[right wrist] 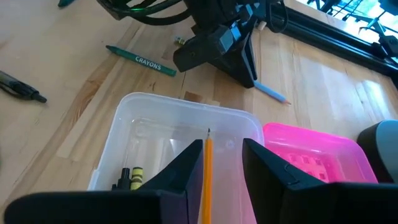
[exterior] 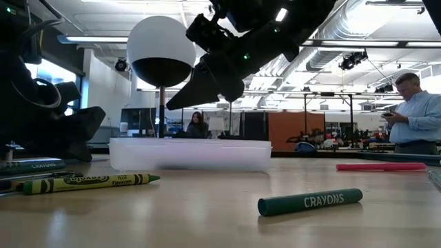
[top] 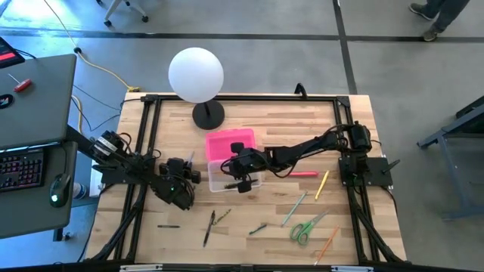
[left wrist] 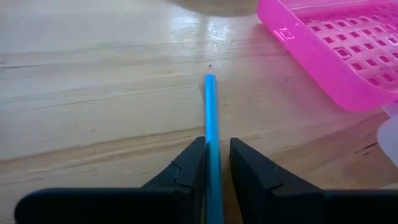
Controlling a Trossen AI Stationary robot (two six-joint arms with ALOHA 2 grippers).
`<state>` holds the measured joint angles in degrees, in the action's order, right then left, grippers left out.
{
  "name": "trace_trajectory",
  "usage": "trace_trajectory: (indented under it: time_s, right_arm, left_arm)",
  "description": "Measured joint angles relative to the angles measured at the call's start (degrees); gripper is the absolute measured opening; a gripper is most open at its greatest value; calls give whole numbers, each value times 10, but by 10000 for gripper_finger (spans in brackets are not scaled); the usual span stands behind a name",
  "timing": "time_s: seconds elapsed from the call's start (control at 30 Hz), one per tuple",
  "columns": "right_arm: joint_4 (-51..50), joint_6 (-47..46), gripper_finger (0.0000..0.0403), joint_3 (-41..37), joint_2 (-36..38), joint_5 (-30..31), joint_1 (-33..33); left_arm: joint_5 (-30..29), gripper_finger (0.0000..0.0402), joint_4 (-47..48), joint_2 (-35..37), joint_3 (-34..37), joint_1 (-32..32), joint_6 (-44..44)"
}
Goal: Pick & place school supplies into a supply box
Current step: Put the left blue pencil into the pink supply box
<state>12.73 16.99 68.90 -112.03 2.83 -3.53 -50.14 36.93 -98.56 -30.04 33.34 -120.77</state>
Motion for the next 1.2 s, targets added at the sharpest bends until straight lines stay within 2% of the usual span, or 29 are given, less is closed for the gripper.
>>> trace_trajectory:
  time_s: [0.47, 0.7, 0.8, 0.97, 1.2]
  right_arm:
    - [19, -23, 92, 0, 0, 0, 1]
    - [9, -81, 92, 0, 0, -4, 0]
    - [3, -100, 92, 0, 0, -23, 0]
    - [-2, -133, 91, 0, 0, -64, -3]
    - [-2, -141, 92, 0, 0, -73, -29]
  left_arm:
    - [-7, 106, -24, -1, 1, 0, 39]
    - [-47, 106, -50, -53, 0, 2, 37]
    - [-71, 106, -60, -81, 0, 10, 35]
    - [-100, 106, -59, -116, 0, 32, -6]
    - [-100, 103, -54, -135, 0, 54, -46]
